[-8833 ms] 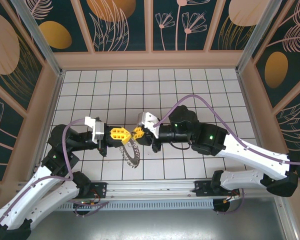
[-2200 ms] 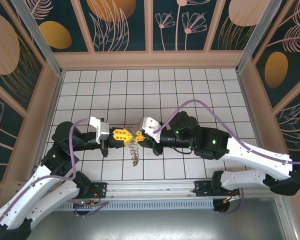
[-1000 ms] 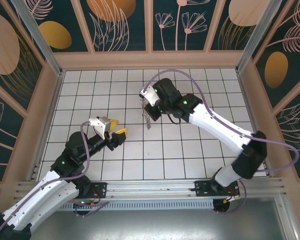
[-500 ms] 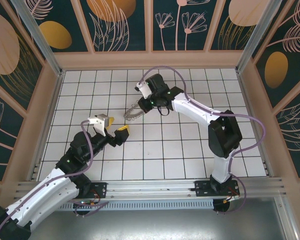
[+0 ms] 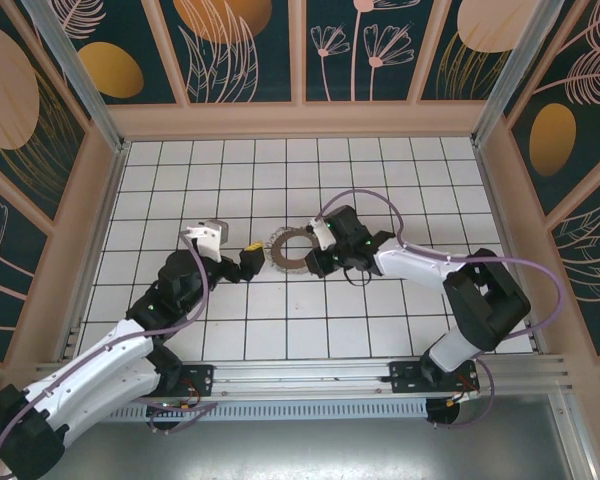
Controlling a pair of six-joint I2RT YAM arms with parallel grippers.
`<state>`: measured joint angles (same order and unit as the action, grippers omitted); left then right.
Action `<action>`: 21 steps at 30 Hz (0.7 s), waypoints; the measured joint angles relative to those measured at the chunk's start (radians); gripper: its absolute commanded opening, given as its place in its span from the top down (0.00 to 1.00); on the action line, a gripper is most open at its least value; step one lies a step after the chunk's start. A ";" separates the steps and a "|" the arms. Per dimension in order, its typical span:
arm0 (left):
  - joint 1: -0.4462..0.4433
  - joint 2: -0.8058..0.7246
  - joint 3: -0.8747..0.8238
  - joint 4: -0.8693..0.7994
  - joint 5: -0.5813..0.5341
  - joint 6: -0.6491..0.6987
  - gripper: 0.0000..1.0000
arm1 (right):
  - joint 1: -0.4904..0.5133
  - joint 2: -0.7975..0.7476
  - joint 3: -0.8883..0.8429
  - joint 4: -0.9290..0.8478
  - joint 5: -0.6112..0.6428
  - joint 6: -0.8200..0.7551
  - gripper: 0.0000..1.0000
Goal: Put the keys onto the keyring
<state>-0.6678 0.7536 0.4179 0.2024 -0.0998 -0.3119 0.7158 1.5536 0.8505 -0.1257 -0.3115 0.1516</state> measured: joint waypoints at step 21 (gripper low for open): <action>0.393 0.359 0.009 0.222 -0.311 -0.003 0.01 | -0.327 -0.660 -0.370 0.306 0.418 -0.010 0.01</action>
<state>-0.2752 1.1130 0.4267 0.4240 -0.4107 -0.3153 0.3885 0.8940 0.4801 0.1806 0.1070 0.1413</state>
